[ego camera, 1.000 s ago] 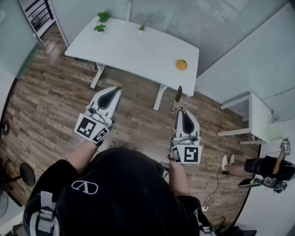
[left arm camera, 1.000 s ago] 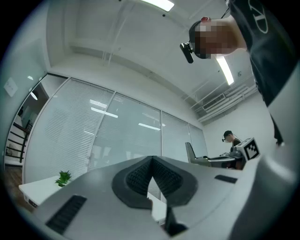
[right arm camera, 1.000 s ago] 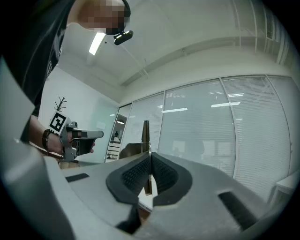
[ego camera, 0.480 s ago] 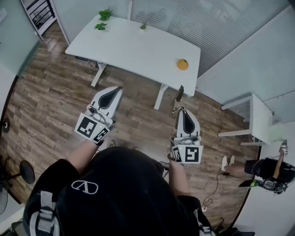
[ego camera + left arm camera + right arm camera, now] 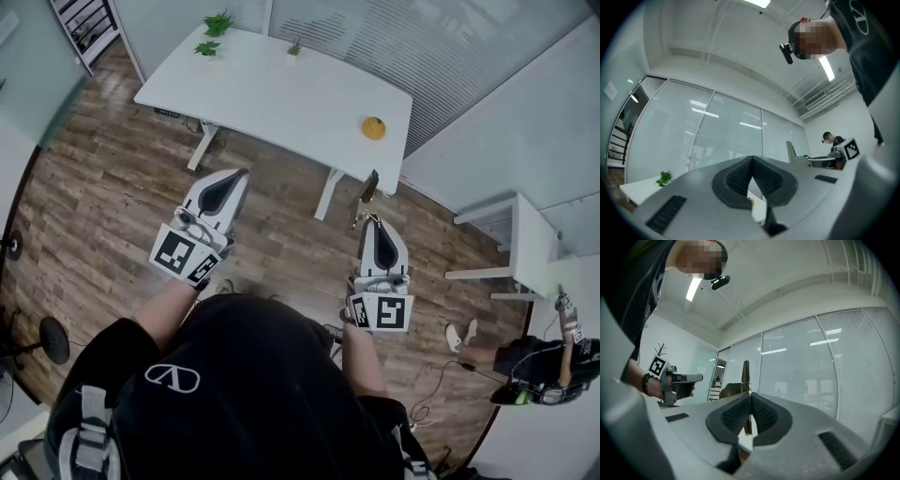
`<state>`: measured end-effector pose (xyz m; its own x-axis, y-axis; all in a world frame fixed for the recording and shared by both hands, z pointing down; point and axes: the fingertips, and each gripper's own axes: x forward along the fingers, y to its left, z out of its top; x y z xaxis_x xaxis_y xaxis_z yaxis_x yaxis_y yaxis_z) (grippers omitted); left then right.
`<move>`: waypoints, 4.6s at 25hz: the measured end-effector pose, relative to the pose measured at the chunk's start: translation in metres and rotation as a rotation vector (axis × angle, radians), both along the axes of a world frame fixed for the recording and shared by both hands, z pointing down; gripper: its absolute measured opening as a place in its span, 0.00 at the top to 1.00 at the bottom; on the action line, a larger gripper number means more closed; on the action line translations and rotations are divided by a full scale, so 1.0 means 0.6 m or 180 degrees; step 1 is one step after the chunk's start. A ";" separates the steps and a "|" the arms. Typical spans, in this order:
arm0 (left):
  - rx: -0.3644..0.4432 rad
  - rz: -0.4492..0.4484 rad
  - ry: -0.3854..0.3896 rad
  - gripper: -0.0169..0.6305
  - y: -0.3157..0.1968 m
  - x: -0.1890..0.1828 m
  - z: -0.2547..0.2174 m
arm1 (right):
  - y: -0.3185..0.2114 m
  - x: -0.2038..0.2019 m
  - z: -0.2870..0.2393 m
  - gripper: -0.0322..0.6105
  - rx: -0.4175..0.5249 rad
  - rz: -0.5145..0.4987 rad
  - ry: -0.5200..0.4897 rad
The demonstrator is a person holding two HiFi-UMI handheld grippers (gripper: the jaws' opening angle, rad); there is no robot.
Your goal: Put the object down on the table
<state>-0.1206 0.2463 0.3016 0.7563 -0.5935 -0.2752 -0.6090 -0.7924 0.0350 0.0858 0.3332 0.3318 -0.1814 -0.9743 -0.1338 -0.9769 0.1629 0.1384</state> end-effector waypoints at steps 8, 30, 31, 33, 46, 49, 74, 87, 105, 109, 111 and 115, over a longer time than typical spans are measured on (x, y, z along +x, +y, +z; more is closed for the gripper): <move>-0.0035 -0.0219 -0.0071 0.97 -0.010 0.048 0.023 | -0.030 0.057 0.030 0.94 -0.0041 -0.0251 -0.0031; 0.0107 0.0145 -0.0053 0.97 -0.568 0.111 0.047 | -0.519 0.133 0.039 0.94 -0.0105 0.0276 0.0256; 0.0107 0.0196 -0.0043 0.97 -0.597 0.117 0.048 | -0.545 0.133 0.038 0.94 -0.0107 0.0319 0.0259; 0.0117 0.0280 -0.0022 0.97 -0.649 0.126 0.048 | -0.593 0.130 0.039 0.94 -0.0112 0.0378 0.0252; 0.0024 0.0389 -0.0130 0.97 -0.786 0.196 0.086 | -0.778 0.138 0.058 0.94 -0.0198 0.0189 0.0263; -0.0051 0.0359 -0.0220 0.97 -0.790 0.212 0.104 | -0.799 0.144 0.066 0.94 -0.0226 0.0069 0.0262; -0.0402 -0.0096 -0.0393 0.97 -0.805 0.184 0.170 | -1.073 0.169 0.558 0.94 -0.2274 -0.0631 0.2431; -0.0453 -0.0270 -0.0496 0.97 -0.809 0.158 0.196 | -1.100 0.150 0.694 0.94 -0.2592 -0.0962 0.3459; -0.0425 -0.0250 -0.0484 0.97 -0.812 0.162 0.193 | -1.065 0.138 0.743 0.66 -0.2799 -0.1308 0.3564; -0.0415 -0.0250 -0.0480 0.97 -0.814 0.160 0.193 | -1.064 0.134 0.727 0.65 -0.2727 -0.1319 0.3541; -0.0415 -0.0247 -0.0477 0.97 -0.817 0.161 0.194 | -1.065 0.125 0.706 0.67 -0.2622 -0.1308 0.3494; -0.0381 -0.0231 -0.0448 0.97 -0.823 0.167 0.186 | -1.059 0.106 0.620 0.69 -0.2261 -0.1215 0.3184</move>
